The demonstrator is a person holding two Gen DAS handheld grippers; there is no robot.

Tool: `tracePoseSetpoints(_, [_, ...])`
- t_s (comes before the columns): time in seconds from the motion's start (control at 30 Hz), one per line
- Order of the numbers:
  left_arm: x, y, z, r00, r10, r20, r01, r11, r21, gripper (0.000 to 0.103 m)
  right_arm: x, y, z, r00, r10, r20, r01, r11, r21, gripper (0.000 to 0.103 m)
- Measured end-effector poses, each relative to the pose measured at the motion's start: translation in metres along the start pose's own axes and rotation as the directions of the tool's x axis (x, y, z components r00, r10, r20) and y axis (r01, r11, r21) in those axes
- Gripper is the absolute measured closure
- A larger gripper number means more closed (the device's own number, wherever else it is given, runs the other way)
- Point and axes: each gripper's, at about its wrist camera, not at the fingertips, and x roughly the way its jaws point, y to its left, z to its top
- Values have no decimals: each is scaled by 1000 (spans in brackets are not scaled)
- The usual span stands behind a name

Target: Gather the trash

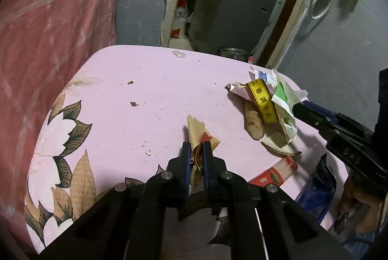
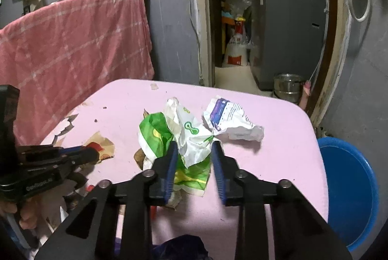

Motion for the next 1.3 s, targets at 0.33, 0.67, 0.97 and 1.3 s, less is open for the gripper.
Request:
tracePoseSetpoints(0.33, [-11, -10, -2, 999, -16, 46, 17, 1000, -24, 98, -6, -2, -5, 1000, 5, 27, -5, 1000, 4, 100])
tracePoseSetpoints(0.67, [-32, -21, 2, 991, -25, 134, 30, 999, -36, 98, -22, -3, -3, 995, 24, 93, -23, 1000, -4, 101])
tracePoseSetpoints(0.97, [-24, -21, 5, 993, -22, 112, 27, 999, -45, 98, -7, 6, 11, 996, 62, 62, -61, 998, -12, 64])
tracePoseSetpoints(1.3, [-20, -3, 6, 996, -4, 94, 14, 994, -106, 98, 12, 13, 22, 994, 105, -14, -106, 994, -24, 52])
